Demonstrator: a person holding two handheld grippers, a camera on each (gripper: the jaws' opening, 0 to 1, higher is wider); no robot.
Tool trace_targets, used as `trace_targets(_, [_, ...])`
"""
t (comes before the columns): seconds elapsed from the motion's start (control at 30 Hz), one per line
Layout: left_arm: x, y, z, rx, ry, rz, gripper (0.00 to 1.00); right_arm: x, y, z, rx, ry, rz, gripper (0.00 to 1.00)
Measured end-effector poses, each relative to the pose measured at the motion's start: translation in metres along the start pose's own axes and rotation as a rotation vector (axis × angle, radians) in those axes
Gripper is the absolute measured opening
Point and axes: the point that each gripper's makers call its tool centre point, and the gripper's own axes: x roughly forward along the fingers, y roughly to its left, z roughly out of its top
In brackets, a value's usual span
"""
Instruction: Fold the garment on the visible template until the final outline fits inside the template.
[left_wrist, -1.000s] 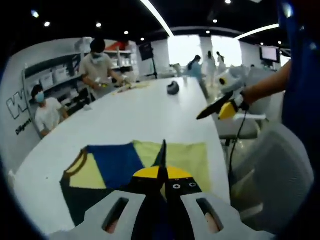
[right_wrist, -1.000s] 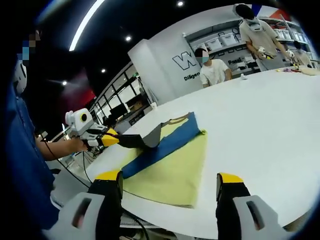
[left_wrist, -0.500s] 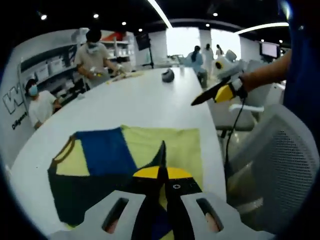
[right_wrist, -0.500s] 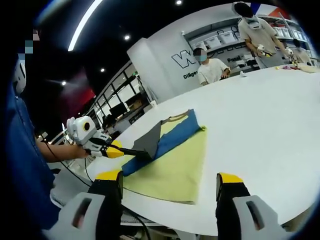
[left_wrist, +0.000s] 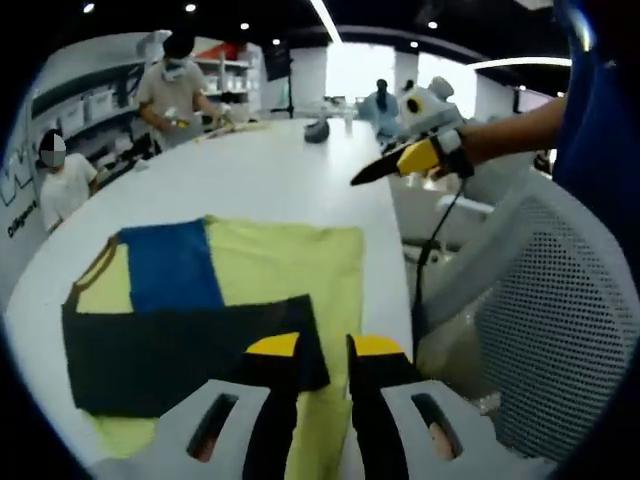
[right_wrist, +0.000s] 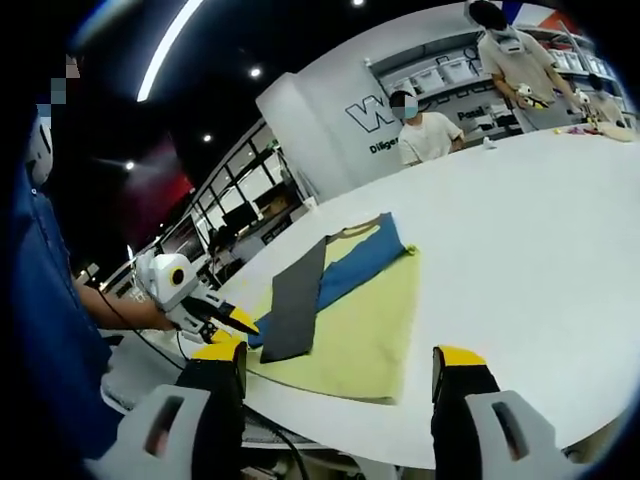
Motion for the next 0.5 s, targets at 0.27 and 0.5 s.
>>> trace_targets(0.27, [-0.02,0.001,-0.01,-0.093,-0.003,0.037,0.37,0.004,0.005,0.002,0.001,0.0,0.014,0.74])
trace_targets(0.5, [-0.068,0.04,-0.032,-0.372,-0.073,0.221,0.45,0.005,0.002,-0.006,0.011,0.015,0.025,0.7])
